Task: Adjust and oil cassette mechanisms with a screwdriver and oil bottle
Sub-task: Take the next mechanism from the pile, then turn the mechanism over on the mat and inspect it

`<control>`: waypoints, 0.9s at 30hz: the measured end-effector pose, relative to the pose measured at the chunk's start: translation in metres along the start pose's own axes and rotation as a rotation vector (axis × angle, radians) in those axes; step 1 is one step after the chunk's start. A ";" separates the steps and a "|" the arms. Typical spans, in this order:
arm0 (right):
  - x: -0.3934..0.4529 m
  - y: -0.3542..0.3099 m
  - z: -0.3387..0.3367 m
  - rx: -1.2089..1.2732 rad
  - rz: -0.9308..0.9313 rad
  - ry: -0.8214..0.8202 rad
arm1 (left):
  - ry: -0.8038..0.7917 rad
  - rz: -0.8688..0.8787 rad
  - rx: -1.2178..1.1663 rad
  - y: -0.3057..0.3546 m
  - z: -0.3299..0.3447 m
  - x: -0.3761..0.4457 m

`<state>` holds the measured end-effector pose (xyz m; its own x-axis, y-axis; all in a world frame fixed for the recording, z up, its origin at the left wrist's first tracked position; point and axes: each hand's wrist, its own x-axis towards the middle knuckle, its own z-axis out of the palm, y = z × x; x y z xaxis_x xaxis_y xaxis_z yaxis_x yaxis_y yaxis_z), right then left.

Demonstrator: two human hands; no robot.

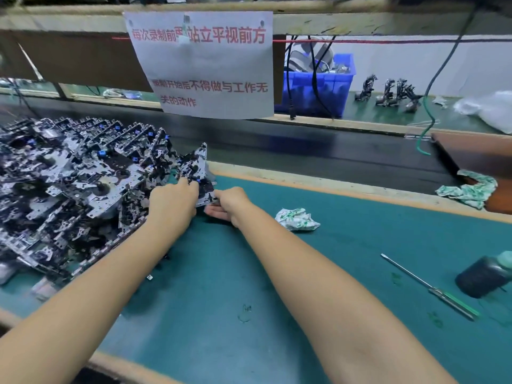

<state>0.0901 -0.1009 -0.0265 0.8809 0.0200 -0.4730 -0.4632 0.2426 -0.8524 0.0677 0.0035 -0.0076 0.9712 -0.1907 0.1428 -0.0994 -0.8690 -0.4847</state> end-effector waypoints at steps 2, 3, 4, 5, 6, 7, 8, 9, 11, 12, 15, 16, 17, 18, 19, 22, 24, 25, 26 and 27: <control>-0.005 -0.001 -0.007 0.024 -0.027 0.013 | 0.040 0.022 -0.038 0.005 -0.002 -0.002; -0.010 -0.002 -0.012 0.032 -0.041 0.019 | 0.086 0.040 -0.080 0.007 -0.004 -0.004; -0.017 -0.004 -0.019 0.043 -0.057 0.020 | 0.163 0.072 -0.122 0.009 -0.008 -0.007; -0.024 -0.005 -0.027 0.061 -0.074 0.020 | 0.221 0.131 -0.161 0.010 -0.013 -0.013; -0.034 -0.007 -0.037 0.092 -0.087 0.018 | 0.299 0.191 -0.185 0.013 -0.019 -0.018; -0.046 -0.010 -0.047 0.132 -0.098 0.016 | 0.365 0.238 -0.171 0.015 -0.026 -0.023; -0.059 -0.012 -0.059 0.174 -0.115 0.013 | 0.407 0.256 -0.145 0.019 -0.037 -0.029; -0.072 -0.015 -0.070 0.203 -0.140 0.012 | 0.439 0.288 -0.137 0.022 -0.046 -0.035; -0.104 -0.019 -0.095 0.156 -0.206 0.026 | 0.451 0.367 -0.187 0.032 -0.071 -0.050; -0.121 -0.021 -0.107 0.071 -0.245 0.039 | 0.464 0.400 -0.232 0.037 -0.083 -0.059; -0.173 -0.023 -0.146 -0.338 -0.384 0.167 | 0.498 0.469 -0.416 0.056 -0.116 -0.082; -0.189 -0.020 -0.159 -0.544 -0.453 0.266 | 0.461 0.503 -0.514 0.064 -0.125 -0.089; -0.205 -0.015 -0.171 -0.767 -0.532 0.395 | 0.376 0.532 -0.604 0.073 -0.135 -0.094; -0.218 -0.009 -0.184 -0.977 -0.614 0.535 | 0.268 0.572 -0.677 0.082 -0.141 -0.097; -0.230 -0.002 -0.195 -1.139 -0.690 0.648 | 0.180 0.624 -0.757 0.091 -0.146 -0.100; -0.256 0.021 -0.232 -1.164 -0.782 0.650 | -0.104 0.836 -1.093 0.121 -0.154 -0.101; -0.262 0.040 -0.255 -0.913 -0.695 0.465 | -0.320 0.968 -1.191 0.147 -0.154 -0.096; -0.264 0.049 -0.265 -0.797 -0.659 0.414 | -0.425 1.002 -1.214 0.161 -0.152 -0.095; -0.265 0.058 -0.272 -0.728 -0.627 0.408 | -0.516 1.015 -1.229 0.175 -0.149 -0.093; -0.265 0.065 -0.277 -0.693 -0.596 0.424 | -0.581 1.009 -1.237 0.188 -0.146 -0.092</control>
<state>-0.2004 -0.3595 -0.0187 0.9425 -0.3002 0.1472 -0.0323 -0.5200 -0.8536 -0.0716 -0.2088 0.0147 0.3382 -0.9133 -0.2268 -0.5060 -0.3796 0.7745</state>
